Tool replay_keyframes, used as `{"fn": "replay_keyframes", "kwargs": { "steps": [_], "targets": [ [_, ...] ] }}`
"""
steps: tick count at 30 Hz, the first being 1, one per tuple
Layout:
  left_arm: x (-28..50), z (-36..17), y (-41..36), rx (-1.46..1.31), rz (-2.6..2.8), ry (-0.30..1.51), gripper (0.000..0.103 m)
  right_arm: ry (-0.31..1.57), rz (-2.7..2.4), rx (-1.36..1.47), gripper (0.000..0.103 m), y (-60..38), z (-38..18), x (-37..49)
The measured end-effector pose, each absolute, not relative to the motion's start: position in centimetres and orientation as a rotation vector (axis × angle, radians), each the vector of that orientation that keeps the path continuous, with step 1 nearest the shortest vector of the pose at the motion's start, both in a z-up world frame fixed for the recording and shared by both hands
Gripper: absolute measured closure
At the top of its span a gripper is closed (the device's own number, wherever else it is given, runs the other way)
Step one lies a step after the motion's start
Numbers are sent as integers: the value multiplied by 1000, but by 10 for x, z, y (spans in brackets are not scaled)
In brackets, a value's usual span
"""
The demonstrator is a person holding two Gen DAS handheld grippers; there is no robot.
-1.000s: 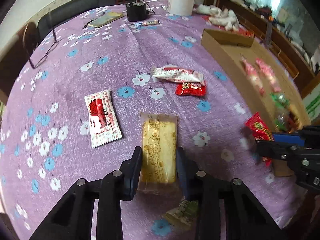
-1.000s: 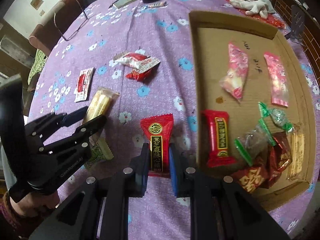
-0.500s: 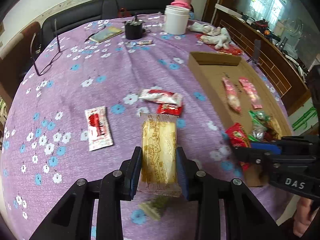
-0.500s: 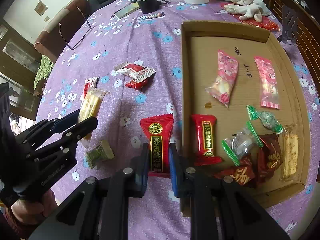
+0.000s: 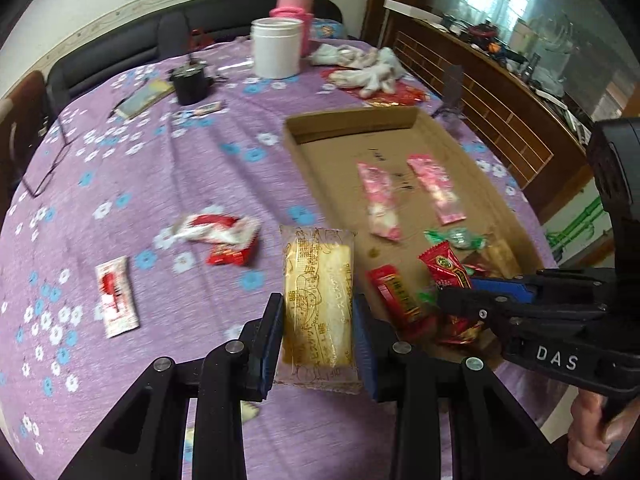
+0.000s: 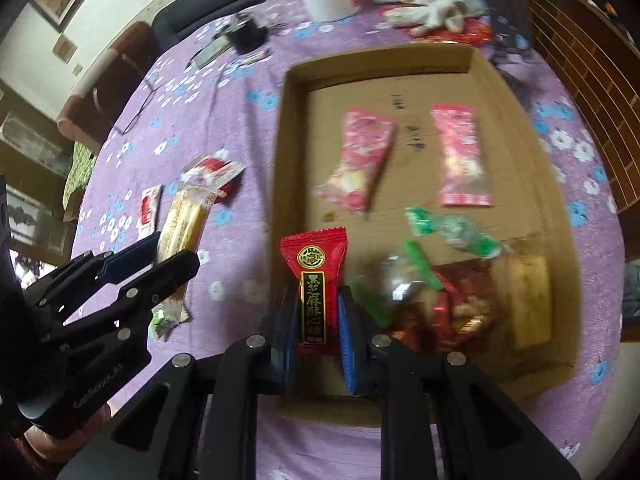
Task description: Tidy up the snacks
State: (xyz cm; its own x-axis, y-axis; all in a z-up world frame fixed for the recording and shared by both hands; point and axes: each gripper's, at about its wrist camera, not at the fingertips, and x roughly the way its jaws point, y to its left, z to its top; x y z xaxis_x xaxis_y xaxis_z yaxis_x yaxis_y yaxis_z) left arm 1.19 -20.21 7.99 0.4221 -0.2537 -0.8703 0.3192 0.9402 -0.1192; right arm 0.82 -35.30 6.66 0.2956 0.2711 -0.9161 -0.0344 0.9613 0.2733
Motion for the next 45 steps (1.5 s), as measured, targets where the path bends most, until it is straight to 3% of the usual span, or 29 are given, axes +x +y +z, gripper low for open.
{"fn": "replay_keyframes", "kwargs": {
  "steps": [17,37,40,42,45],
  "targets": [
    [14,56,-298,145,-483,1130,68,1280,90,276,85,-433,54,6],
    [12,52,-310,170,-481,1120,68,1289,100,254,84,-438,50,12],
    [10,53,-311,184,-480,1111,67,1289,96,254,80,-439,51,12],
    [9,55,-311,190,-483,1101,67,1276,86,245,72,-439,54,11],
    [7,59,-311,194,-483,1089,67,1252,74,231,71,-438,60,9]
  ]
}}
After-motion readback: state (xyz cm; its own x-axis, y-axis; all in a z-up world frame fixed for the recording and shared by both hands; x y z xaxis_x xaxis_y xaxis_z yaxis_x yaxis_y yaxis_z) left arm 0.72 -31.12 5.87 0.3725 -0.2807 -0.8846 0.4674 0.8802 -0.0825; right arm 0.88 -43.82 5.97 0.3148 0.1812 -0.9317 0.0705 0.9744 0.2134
